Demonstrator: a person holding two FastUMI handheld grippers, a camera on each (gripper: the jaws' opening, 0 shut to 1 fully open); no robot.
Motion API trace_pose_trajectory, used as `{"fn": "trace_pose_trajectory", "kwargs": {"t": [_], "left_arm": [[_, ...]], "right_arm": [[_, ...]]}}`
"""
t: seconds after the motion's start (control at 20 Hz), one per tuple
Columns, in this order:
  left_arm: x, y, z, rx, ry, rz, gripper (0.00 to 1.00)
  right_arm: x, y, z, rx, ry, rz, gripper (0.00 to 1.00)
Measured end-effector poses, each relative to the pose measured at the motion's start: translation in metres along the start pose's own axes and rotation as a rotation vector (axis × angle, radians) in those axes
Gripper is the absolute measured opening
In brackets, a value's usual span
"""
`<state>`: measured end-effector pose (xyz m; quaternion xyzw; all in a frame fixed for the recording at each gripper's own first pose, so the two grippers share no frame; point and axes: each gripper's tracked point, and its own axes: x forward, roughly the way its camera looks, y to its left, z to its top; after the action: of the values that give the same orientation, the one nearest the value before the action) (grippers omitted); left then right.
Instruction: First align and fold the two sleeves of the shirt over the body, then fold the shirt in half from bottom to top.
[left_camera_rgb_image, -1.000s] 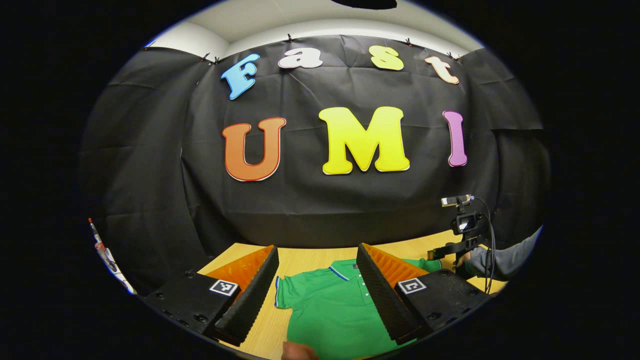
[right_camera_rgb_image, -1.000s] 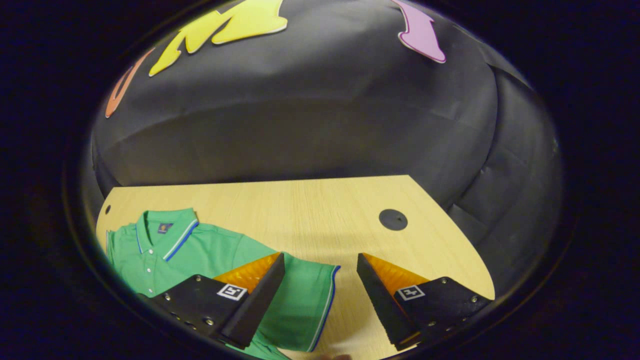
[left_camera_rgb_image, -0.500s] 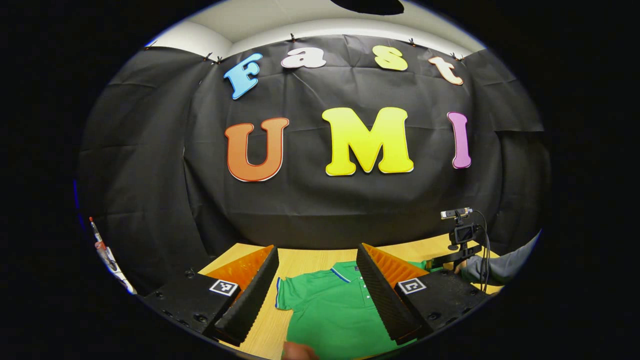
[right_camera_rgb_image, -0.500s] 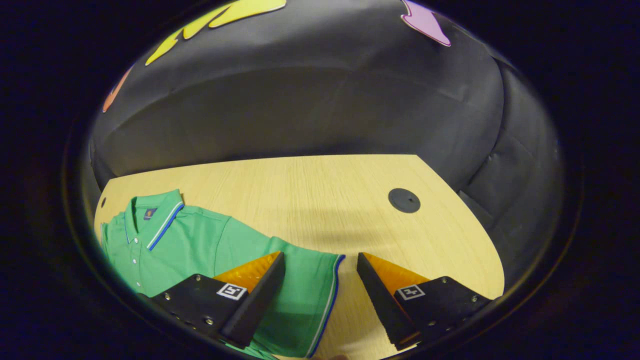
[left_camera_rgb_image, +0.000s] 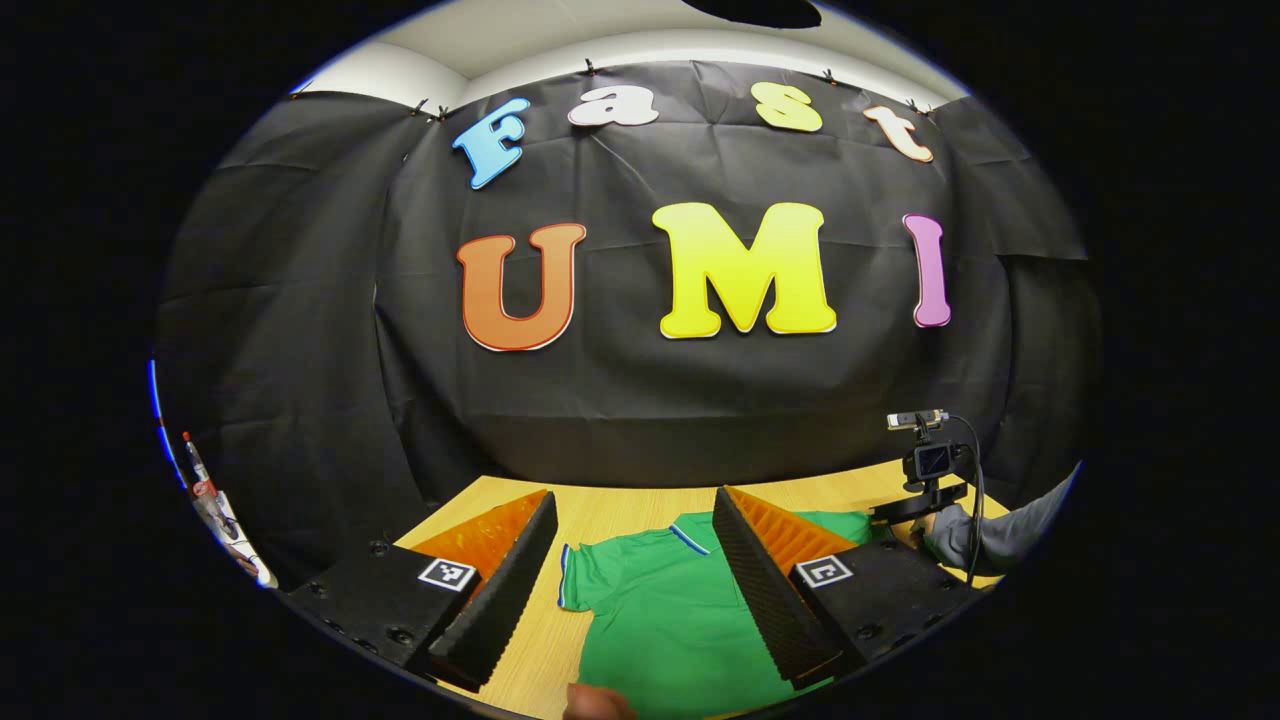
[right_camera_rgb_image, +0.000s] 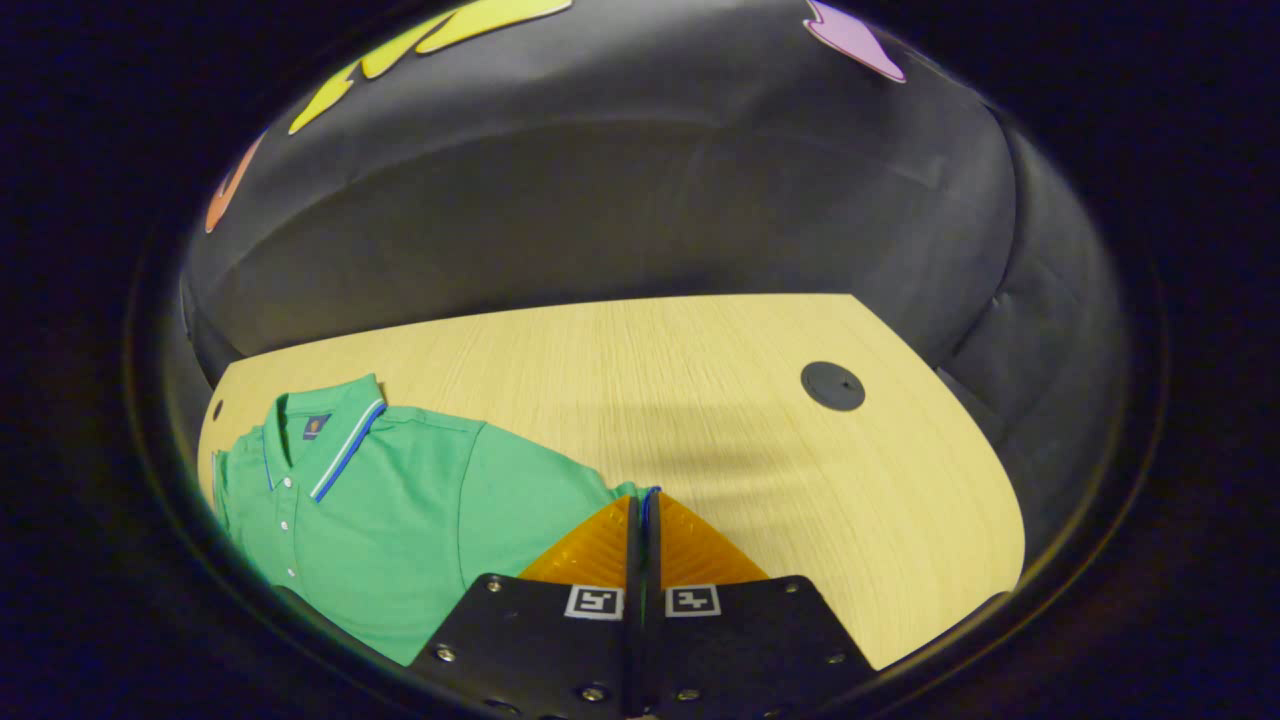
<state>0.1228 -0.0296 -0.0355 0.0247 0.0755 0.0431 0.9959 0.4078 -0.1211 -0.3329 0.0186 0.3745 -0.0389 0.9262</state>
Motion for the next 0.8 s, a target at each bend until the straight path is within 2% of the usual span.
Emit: {"fn": "trace_pose_trajectory", "kwargs": {"t": [0.4,0.8], "left_arm": [[-0.007,0.005,0.000,0.004,0.000,0.019,1.00],[-0.013,0.009,0.002,-0.001,-0.009,0.026,1.00]], "right_arm": [[-0.010,0.005,0.007,0.017,-0.022,0.042,0.00],[-0.045,0.035,0.027,0.018,-0.086,0.108,0.00]]}}
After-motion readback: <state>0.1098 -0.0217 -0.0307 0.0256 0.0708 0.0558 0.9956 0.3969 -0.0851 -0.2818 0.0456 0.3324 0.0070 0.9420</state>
